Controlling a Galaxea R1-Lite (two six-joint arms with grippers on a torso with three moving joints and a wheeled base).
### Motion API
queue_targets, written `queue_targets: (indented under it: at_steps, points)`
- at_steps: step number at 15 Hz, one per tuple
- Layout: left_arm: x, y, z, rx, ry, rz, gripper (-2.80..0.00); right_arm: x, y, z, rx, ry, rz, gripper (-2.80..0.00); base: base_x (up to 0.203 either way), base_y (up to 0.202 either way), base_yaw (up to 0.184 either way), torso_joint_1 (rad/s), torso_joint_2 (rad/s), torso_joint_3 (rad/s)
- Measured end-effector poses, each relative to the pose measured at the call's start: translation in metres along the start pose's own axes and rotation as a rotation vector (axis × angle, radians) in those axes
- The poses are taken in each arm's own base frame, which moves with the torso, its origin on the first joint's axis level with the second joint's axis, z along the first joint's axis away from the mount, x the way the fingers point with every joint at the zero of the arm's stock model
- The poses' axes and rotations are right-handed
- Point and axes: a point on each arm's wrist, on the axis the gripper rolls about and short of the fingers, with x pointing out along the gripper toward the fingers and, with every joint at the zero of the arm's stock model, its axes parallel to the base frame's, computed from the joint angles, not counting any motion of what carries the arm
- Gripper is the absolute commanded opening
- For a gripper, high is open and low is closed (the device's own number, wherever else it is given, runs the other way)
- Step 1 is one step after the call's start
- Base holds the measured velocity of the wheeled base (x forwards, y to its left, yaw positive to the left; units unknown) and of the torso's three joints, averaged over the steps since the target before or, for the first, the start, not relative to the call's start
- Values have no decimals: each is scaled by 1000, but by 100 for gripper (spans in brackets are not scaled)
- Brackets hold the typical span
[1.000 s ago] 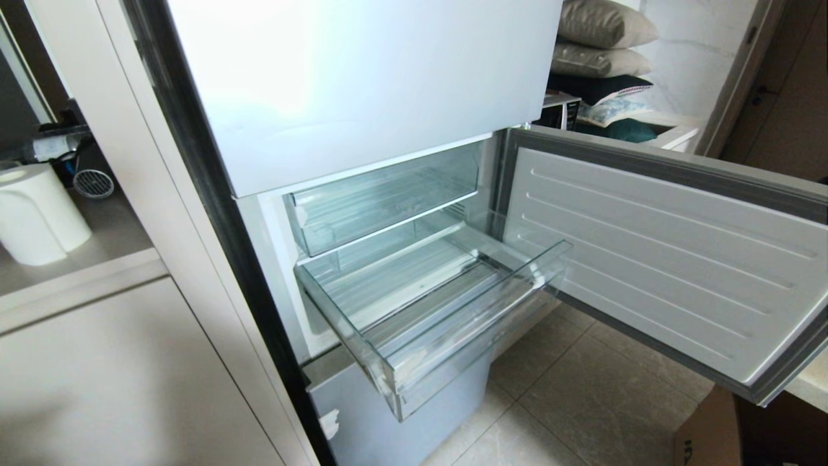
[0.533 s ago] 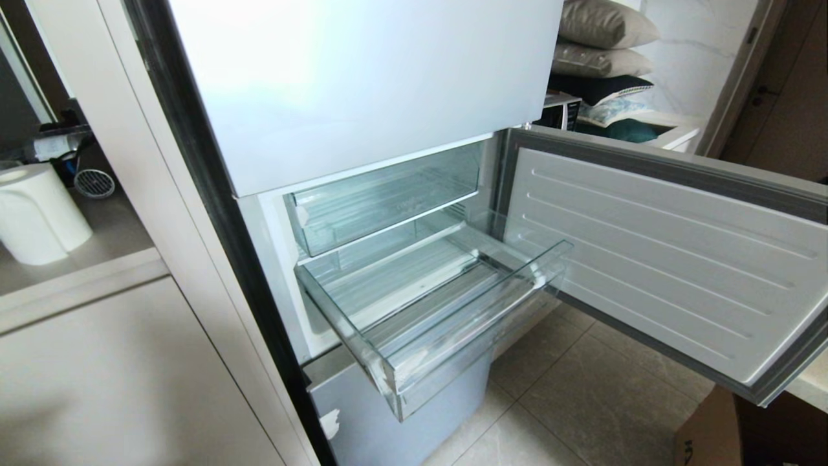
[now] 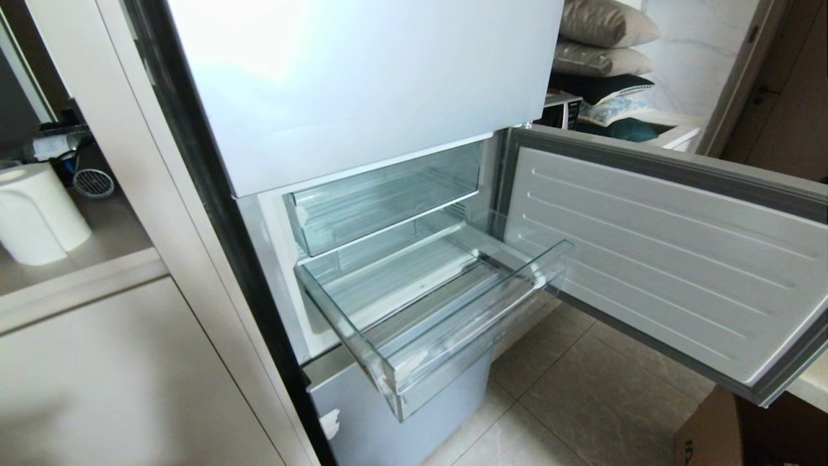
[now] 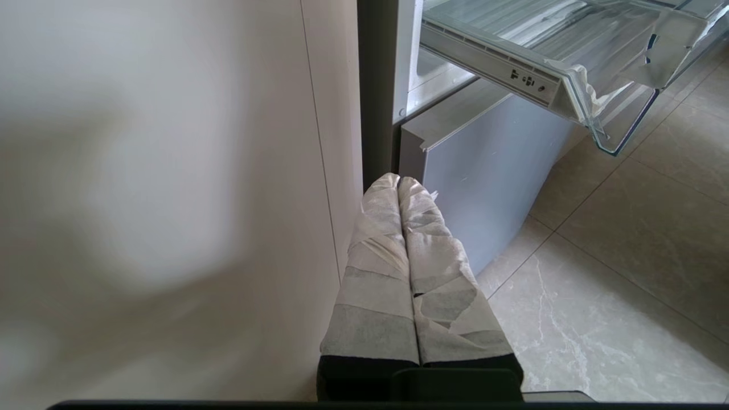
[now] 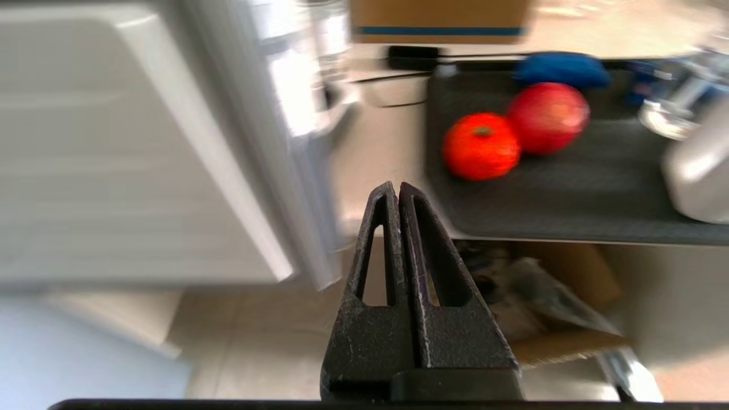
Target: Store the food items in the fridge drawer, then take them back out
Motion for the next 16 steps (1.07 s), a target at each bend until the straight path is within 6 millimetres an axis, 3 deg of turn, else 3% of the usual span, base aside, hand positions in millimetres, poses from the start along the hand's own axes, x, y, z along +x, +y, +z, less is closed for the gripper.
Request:
queue_targets:
  at_steps: [5,12,13,16]
  points:
    - [0,0,0,0,0,0,-280,51,-31,2,37,34,-162,-280,0,0,0,0,0,0]
    - [0,0,0,0,0,0,-280,96,-65,-12,65,66,-243,-280,0,0,0,0,0,0]
    - [0,0,0,0,0,0,-280,101,-68,-15,70,86,-214,0,0,0,0,0,0,0]
    - [0,0,0,0,0,0,-280,119,-76,-18,86,123,-131,0,0,0,0,0,0,0]
